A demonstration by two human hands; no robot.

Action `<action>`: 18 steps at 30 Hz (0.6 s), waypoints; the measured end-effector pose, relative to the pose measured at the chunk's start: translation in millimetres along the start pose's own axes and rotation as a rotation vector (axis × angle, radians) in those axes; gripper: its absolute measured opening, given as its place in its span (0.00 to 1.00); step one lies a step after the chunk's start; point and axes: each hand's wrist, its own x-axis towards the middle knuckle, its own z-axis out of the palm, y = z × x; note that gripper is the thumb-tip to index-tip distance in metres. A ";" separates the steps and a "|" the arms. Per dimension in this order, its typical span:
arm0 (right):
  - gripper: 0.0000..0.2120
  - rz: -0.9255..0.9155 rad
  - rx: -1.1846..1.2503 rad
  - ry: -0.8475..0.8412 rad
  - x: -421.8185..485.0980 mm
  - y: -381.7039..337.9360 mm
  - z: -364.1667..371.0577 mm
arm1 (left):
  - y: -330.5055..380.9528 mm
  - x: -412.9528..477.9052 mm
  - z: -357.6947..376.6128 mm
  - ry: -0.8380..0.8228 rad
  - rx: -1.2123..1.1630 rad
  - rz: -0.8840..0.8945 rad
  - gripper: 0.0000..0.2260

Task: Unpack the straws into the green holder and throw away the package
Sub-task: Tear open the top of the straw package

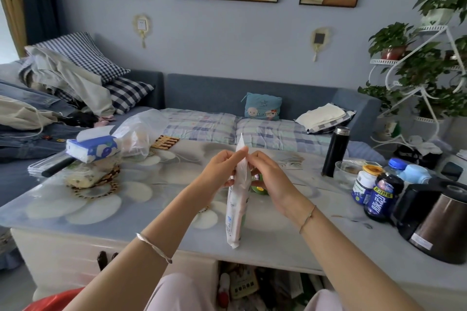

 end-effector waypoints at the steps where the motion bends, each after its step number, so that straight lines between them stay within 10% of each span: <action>1: 0.14 -0.015 -0.038 0.014 -0.8 -0.5 1.7 | 0.3 -1.8 -0.7 0.000 0.000 0.000 0.22; 18: 0.12 -0.054 0.003 -0.059 2.7 -2.9 13.7 | 9.2 5.1 -7.8 0.165 0.518 0.188 0.16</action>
